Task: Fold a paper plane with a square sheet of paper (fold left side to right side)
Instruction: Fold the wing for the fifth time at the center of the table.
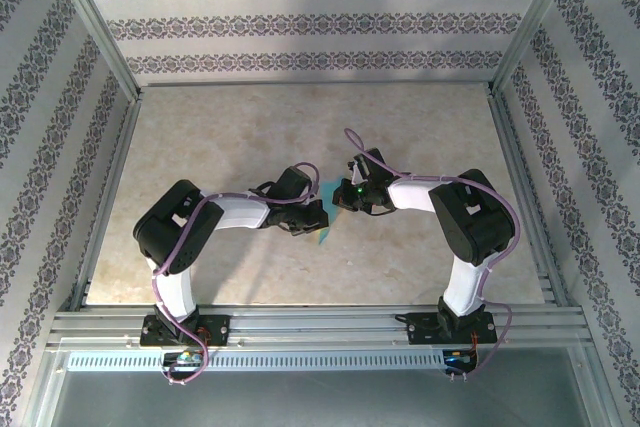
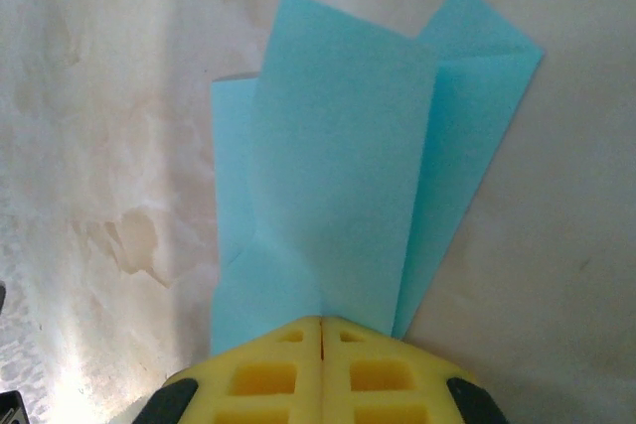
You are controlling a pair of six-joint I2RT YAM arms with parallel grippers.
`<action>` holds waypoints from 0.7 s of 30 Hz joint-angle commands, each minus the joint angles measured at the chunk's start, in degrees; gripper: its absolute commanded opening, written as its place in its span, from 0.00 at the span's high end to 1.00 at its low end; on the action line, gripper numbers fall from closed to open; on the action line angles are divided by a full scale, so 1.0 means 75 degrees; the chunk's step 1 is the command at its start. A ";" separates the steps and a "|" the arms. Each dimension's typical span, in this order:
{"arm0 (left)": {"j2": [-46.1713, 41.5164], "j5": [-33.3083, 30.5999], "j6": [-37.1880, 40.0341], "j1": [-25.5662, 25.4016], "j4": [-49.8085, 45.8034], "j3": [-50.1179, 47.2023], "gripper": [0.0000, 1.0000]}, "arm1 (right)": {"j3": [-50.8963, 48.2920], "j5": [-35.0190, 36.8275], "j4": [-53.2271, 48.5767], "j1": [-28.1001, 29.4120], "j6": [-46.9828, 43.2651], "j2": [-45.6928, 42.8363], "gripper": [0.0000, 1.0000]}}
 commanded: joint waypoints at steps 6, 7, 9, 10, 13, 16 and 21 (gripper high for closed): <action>0.0471 -0.1084 0.0824 -0.0385 -0.2163 0.0668 1.00 | 0.0108 -0.0086 -0.0296 -0.0119 -0.0305 -0.0334 1.00; 0.0494 -0.1137 0.0829 -0.0385 -0.2234 0.0698 1.00 | 0.0133 -0.0112 -0.0295 -0.0153 -0.0346 -0.0442 1.00; 0.0558 -0.1207 0.0848 -0.0397 -0.2358 0.0743 1.00 | 0.0105 -0.0265 -0.0212 -0.0248 -0.0392 -0.0668 1.00; 0.0563 -0.1236 0.0844 -0.0397 -0.2399 0.0754 1.00 | 0.0030 -0.0358 -0.0090 -0.0301 -0.0353 -0.0762 1.00; 0.0578 -0.1321 0.0850 -0.0409 -0.2503 0.0791 1.00 | -0.0330 -0.0576 0.0336 -0.0390 -0.0184 -0.1017 1.00; 0.0578 -0.1362 0.0862 -0.0409 -0.2589 0.0817 1.00 | -0.0556 -0.0731 0.0552 -0.0329 -0.0095 -0.1026 1.00; 0.0589 -0.1411 0.0909 -0.0432 -0.2726 0.0886 1.00 | -0.0767 -0.0889 0.1131 -0.0129 0.0111 -0.0695 1.00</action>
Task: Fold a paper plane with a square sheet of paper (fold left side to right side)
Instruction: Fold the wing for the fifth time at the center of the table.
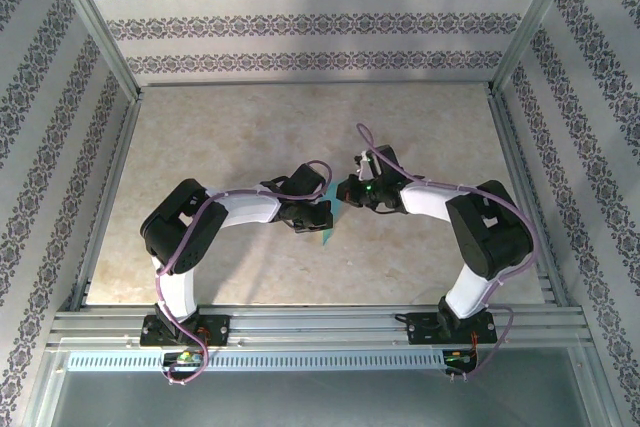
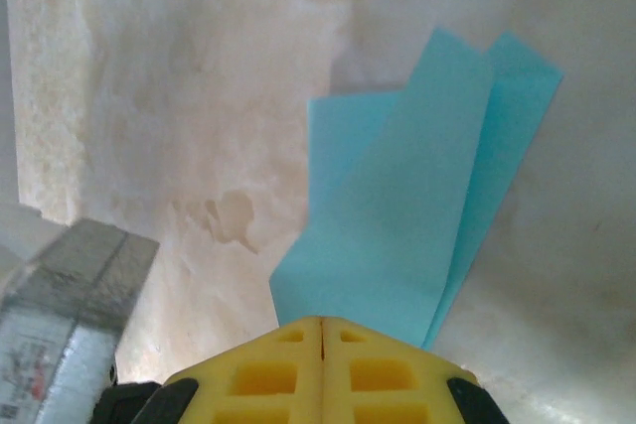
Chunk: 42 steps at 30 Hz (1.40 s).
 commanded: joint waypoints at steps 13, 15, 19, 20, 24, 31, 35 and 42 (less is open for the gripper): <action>0.0391 -0.0832 0.0277 -0.0103 -0.1369 -0.0029 1.00 | 0.0481 0.0416 0.0179 0.0151 -0.0260 0.0974 1.00; 0.0391 -0.0846 0.0280 -0.0103 -0.1381 -0.0031 1.00 | 0.0578 0.0521 0.0031 0.0112 -0.0375 0.1079 1.00; 0.0417 -0.0883 0.0317 -0.0103 -0.1446 0.0014 1.00 | 0.0660 0.0738 -0.0140 0.0055 -0.0542 0.1194 1.00; 0.0434 -0.0883 0.0324 -0.0103 -0.1482 0.0037 1.00 | 0.0679 0.0781 -0.0165 0.0037 -0.0589 0.1217 1.00; 0.0497 -0.0938 0.0346 -0.0125 -0.1578 0.0102 1.00 | 0.0731 0.0854 -0.0219 -0.0079 -0.0701 0.1233 1.00; 0.0584 -0.1126 0.0418 -0.0196 -0.1805 0.0249 1.00 | 0.0883 0.0819 -0.0266 -0.0324 -0.0798 0.1337 1.00; 0.0692 -0.1106 0.0450 -0.0220 -0.1861 0.0341 1.00 | 0.1017 0.0755 -0.0298 -0.0481 -0.0828 0.1436 1.00; 0.0750 -0.1127 0.0470 -0.0233 -0.1923 0.0417 1.00 | 0.1168 0.0525 -0.0266 -0.0755 -0.0793 0.1600 1.00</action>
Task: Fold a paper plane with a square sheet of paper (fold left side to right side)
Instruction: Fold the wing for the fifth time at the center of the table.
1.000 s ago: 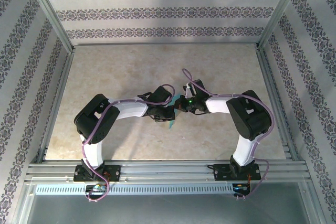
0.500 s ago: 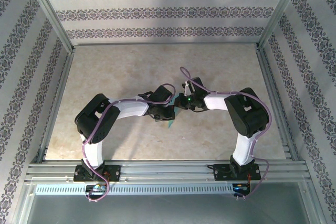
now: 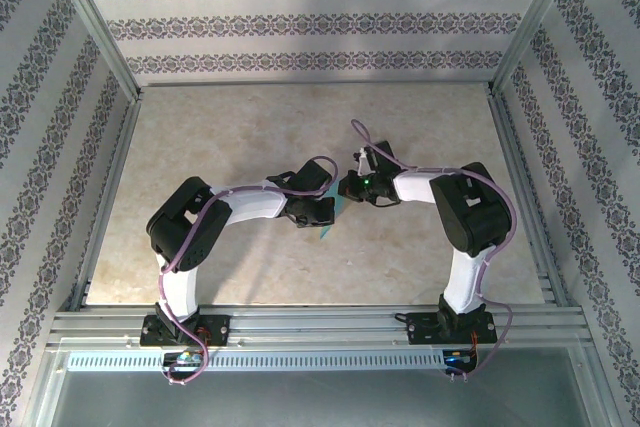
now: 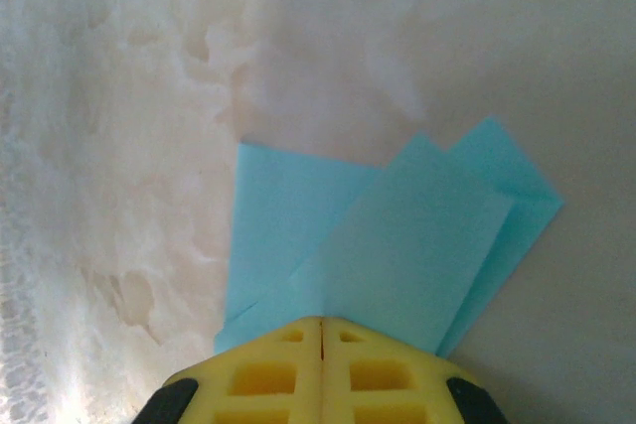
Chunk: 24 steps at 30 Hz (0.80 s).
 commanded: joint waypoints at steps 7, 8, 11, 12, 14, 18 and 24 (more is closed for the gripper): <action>0.0507 -0.0472 0.0163 -0.0142 -0.1305 -0.0206 1.00 | 0.0394 0.0156 -0.0036 -0.0511 -0.0153 0.0495 1.00; 0.0507 -0.0472 0.0167 -0.0142 -0.1305 -0.0208 1.00 | 0.0418 0.0126 -0.0033 -0.0556 -0.0143 0.0537 1.00; 0.0519 -0.0456 0.0176 -0.0142 -0.1305 -0.0202 1.00 | 0.0493 0.0051 -0.0045 -0.0688 -0.0119 0.0612 1.00; 0.0536 -0.0461 0.0178 -0.0142 -0.1314 -0.0186 1.00 | 0.0534 0.0017 -0.0051 -0.0731 -0.0102 0.0635 1.00; 0.0542 -0.0456 0.0172 -0.0142 -0.1317 -0.0188 1.00 | 0.0596 -0.0027 -0.0045 -0.0784 -0.0084 0.0657 1.00; 0.0567 -0.0451 0.0179 -0.0142 -0.1329 -0.0169 1.00 | 0.0737 -0.0062 -0.0086 -0.0908 -0.0095 0.0727 1.00; 0.0510 -0.0455 0.0187 -0.0142 -0.1329 -0.0193 1.00 | 0.1032 -0.0045 -0.0191 -0.1069 -0.0116 0.0910 1.00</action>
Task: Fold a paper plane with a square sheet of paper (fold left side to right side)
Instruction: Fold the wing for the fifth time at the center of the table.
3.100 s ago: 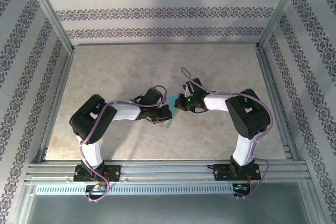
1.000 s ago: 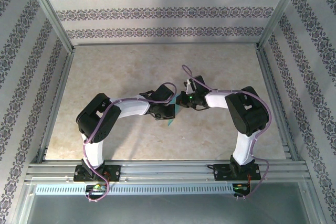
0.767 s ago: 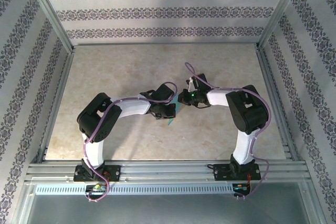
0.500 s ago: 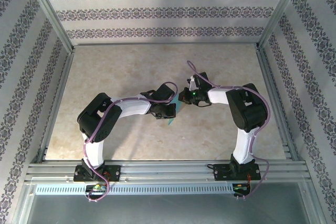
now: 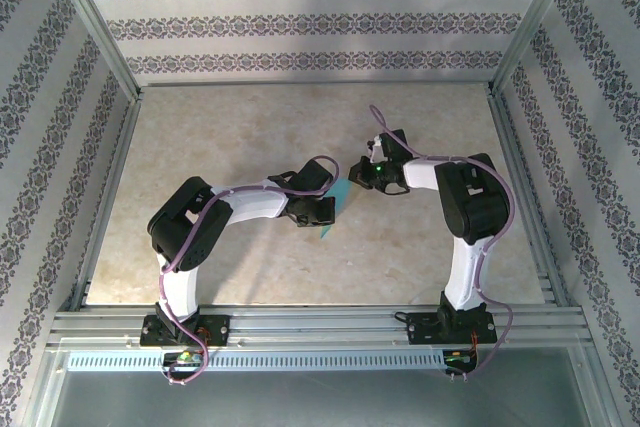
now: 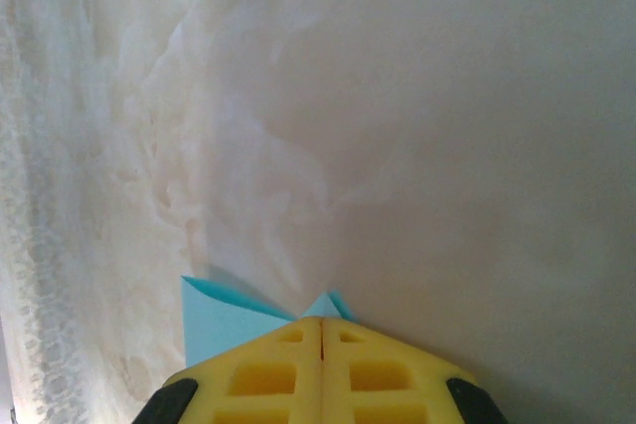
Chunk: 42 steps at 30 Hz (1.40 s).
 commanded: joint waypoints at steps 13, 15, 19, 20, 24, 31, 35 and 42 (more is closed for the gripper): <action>0.0382 -0.0394 0.0130 -0.0145 -0.1200 -0.0284 1.00 | 0.0345 0.0645 -0.0527 -0.0516 -0.0435 -0.0555 1.00; 0.0372 -0.0406 0.0125 -0.0154 -0.1189 -0.0288 1.00 | 0.0082 0.0522 -0.0561 -0.0496 -0.0363 -0.0935 1.00; 0.0336 -0.0422 0.0128 -0.0165 -0.1171 -0.0295 1.00 | -0.0638 0.0210 -0.0606 -0.0268 -0.0020 -0.1751 1.00; 0.0323 -0.0435 0.0127 -0.0168 -0.1176 -0.0304 1.00 | -0.0779 0.0108 -0.0617 -0.0197 0.0107 -0.1876 1.00; 0.0289 -0.0460 0.0129 -0.0168 -0.1177 -0.0318 1.00 | -0.1377 -0.0203 -0.0237 0.0282 0.0824 -0.2107 1.00; 0.0310 -0.0484 0.0123 -0.0192 -0.1176 -0.0286 1.00 | -0.1558 -0.0215 0.0419 0.1033 0.1524 -0.1682 1.00; 0.0317 -0.0494 0.0116 -0.0192 -0.1180 -0.0277 1.00 | -0.1472 -0.0230 0.0575 0.1199 0.1671 -0.1364 1.00; 0.0282 -0.0494 0.0125 -0.0206 -0.1167 -0.0265 1.00 | -0.1312 -0.0100 0.0216 0.1347 0.1444 -0.0945 1.00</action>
